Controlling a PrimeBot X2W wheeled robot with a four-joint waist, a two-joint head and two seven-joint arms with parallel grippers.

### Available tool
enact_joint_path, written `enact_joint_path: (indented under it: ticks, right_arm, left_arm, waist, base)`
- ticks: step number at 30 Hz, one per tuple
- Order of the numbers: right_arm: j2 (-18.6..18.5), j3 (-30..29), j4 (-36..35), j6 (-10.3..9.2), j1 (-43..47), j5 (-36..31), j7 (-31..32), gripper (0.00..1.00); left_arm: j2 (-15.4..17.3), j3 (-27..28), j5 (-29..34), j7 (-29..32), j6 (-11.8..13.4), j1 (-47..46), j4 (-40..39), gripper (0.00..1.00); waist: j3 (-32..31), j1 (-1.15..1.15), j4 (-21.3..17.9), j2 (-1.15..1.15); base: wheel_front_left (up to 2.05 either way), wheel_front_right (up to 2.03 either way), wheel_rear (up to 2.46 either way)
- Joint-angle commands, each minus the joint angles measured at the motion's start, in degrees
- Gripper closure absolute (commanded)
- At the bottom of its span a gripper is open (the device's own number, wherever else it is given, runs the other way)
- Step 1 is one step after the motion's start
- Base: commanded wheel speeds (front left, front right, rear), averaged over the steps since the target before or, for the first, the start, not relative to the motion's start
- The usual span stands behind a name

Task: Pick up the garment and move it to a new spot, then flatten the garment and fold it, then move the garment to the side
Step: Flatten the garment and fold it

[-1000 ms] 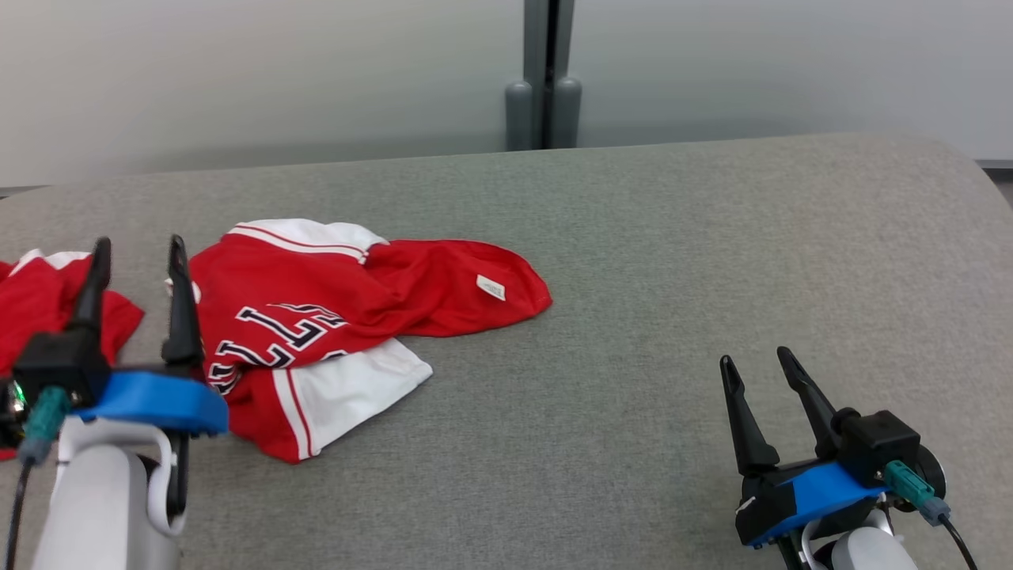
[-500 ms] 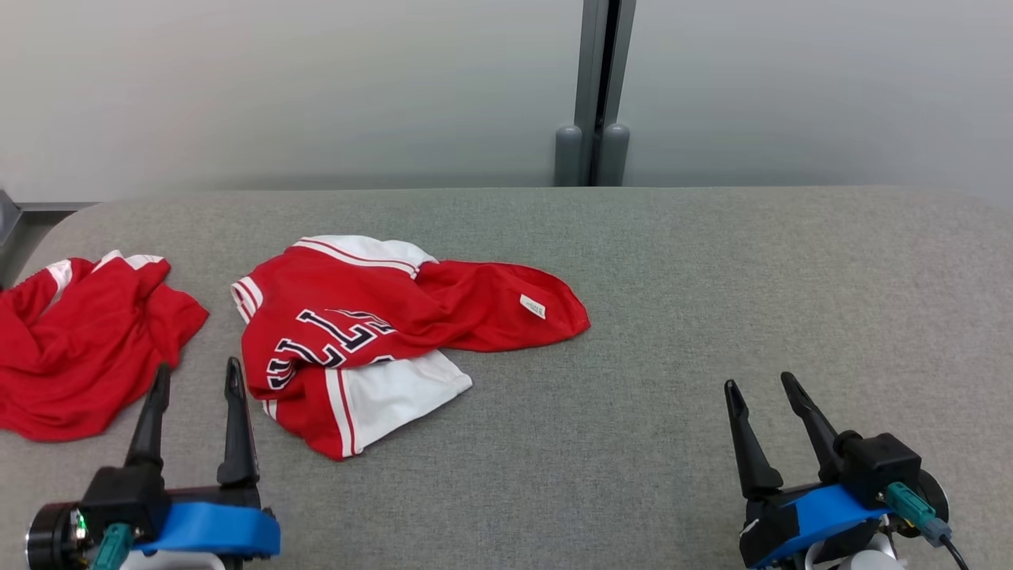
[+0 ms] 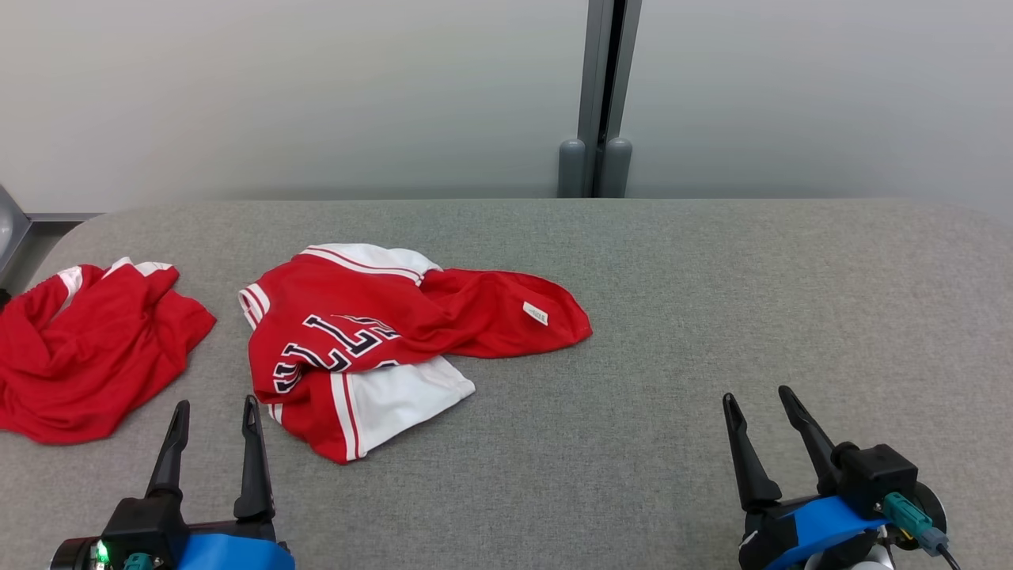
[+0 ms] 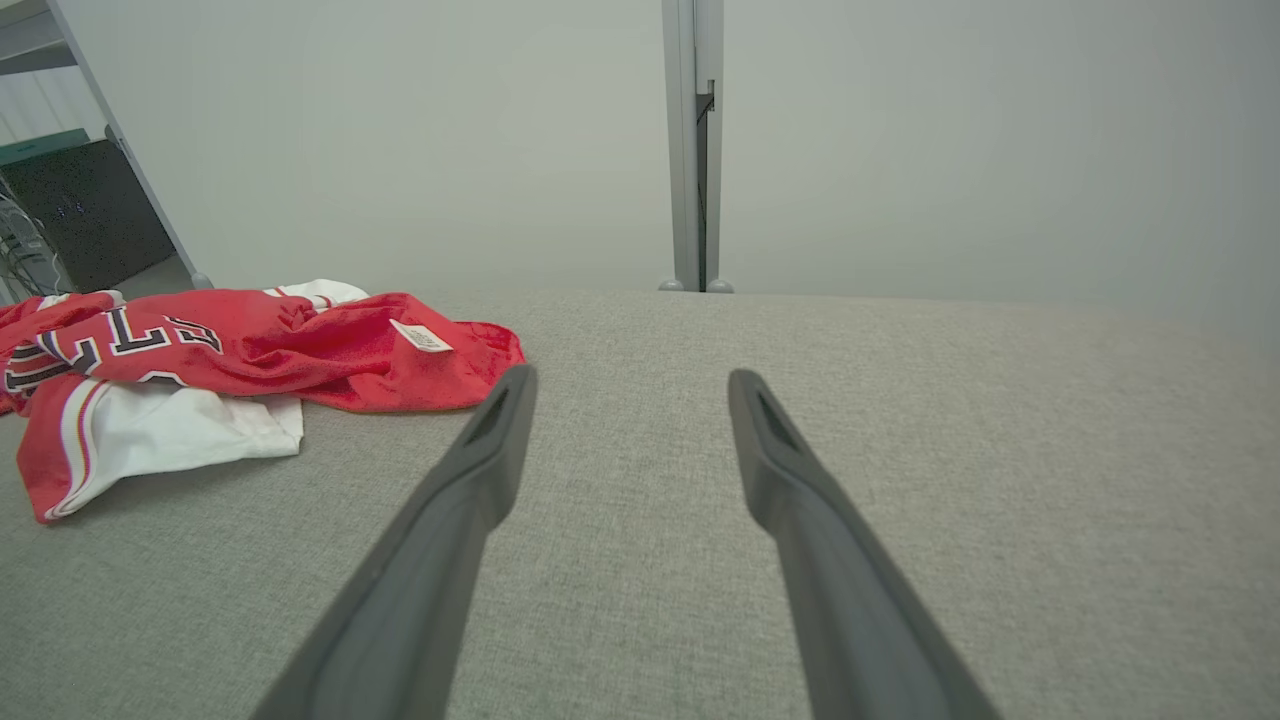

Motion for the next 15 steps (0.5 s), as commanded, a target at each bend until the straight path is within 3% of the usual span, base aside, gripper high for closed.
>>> enact_joint_path:
  ticks: [1, 15]
  right_arm:
    - [-0.12, -0.06, 0.14, 0.01, 0.6, 0.41, -0.21, 0.0]
    - [-0.12, -0.06, -0.01, 0.01, 1.04, 0.54, -0.22, 0.0]
  left_arm:
    - [-0.04, 0.13, 0.46, -0.03, -0.24, 0.36, 0.11, 0.0]
    - [-0.04, 0.72, 1.37, -0.03, -0.86, -0.13, 0.82, 0.0]
  waist:
    - [-0.04, 0.0, -0.08, 0.0]
    - [0.14, 0.0, -0.52, 0.0]
  base:
    - [0.0, 0.0, 0.0]
    - [0.0, 0.0, 0.0]
